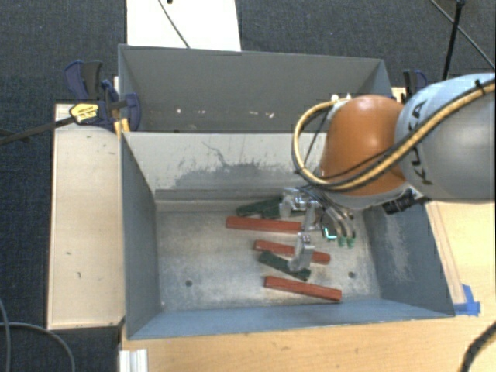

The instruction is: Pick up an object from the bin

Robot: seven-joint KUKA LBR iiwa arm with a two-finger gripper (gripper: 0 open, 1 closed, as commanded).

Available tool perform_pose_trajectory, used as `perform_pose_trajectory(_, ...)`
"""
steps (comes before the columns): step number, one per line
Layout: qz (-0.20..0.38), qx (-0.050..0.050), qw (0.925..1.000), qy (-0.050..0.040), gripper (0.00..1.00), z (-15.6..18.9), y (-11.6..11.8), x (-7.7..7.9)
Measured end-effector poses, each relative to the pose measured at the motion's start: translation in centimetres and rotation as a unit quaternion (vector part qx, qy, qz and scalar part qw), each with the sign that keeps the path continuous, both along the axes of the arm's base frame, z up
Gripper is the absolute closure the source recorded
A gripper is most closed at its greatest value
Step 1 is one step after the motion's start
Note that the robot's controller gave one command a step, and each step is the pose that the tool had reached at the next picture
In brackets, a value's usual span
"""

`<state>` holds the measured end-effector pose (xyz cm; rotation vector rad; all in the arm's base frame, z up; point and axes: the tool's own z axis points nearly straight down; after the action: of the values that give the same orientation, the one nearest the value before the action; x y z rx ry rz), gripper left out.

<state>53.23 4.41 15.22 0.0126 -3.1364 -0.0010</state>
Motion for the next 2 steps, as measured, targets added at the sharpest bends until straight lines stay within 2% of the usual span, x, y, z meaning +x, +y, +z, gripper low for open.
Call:
perform_pose_trajectory(1,-0.046,0.0,0.9989,0.0002,0.0,-8.5,-1.3,-4.1)
perform_pose_trajectory(2,-0.04,0.0,0.9992,-0.0042,0.0,-5.0,-0.8,-5.4)
